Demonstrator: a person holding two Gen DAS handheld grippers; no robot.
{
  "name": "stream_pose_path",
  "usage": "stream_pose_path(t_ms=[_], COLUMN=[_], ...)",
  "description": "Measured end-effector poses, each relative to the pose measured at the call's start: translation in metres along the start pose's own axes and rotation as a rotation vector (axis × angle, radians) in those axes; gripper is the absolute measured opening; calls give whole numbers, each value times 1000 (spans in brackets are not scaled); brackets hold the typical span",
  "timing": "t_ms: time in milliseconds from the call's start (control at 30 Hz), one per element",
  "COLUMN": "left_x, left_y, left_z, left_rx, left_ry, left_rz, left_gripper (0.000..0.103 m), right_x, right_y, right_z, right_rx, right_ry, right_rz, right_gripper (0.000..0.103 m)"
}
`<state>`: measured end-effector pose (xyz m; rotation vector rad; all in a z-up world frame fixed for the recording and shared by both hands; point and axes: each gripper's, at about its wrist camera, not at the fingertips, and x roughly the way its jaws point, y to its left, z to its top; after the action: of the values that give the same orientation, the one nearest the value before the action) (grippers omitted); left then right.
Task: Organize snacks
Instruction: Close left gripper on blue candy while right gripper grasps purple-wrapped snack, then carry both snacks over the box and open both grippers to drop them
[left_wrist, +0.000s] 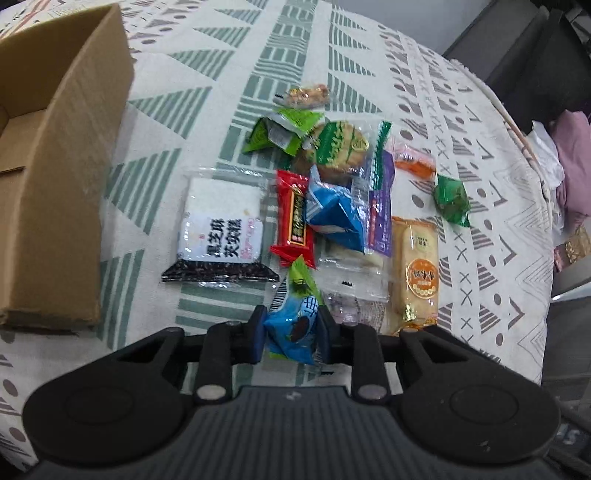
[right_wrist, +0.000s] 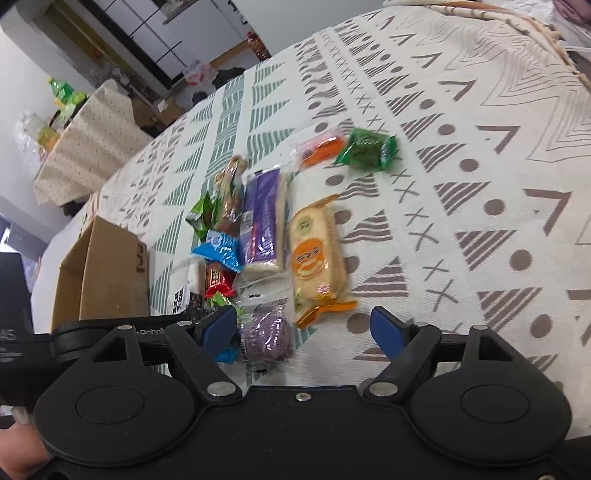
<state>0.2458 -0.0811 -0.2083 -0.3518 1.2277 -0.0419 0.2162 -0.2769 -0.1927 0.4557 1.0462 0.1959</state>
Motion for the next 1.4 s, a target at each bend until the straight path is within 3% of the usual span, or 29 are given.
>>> stream_pose_path(t_ms=[200, 567, 700, 800, 933, 1400], left_x=[-13, -26, -26, -27, -35, -107], left_y=[9, 21, 27, 30, 30, 32], left_z=[-1, 0, -1, -2, -3, 4], left_rx=[-20, -47, -53, -57, -46, -45], left_ry=[-39, -77, -77, -79, -101, -259], left_rz=[-12, -23, -6, 0, -1, -118], left_gripper=[27, 27, 27, 27, 27, 27], right_x=[16, 40, 50, 51, 39, -28], right_y=[16, 36, 46, 50, 47, 67], right_z=[-2, -8, -13, -15, -14, -10], right_rx=[-47, -118, -178, -201, -177, -127], right_ry=[46, 90, 113, 111, 90, -43], right_rz=[3, -45, -65, -71, -83, -61], right_gripper=[65, 56, 39, 34, 32, 32])
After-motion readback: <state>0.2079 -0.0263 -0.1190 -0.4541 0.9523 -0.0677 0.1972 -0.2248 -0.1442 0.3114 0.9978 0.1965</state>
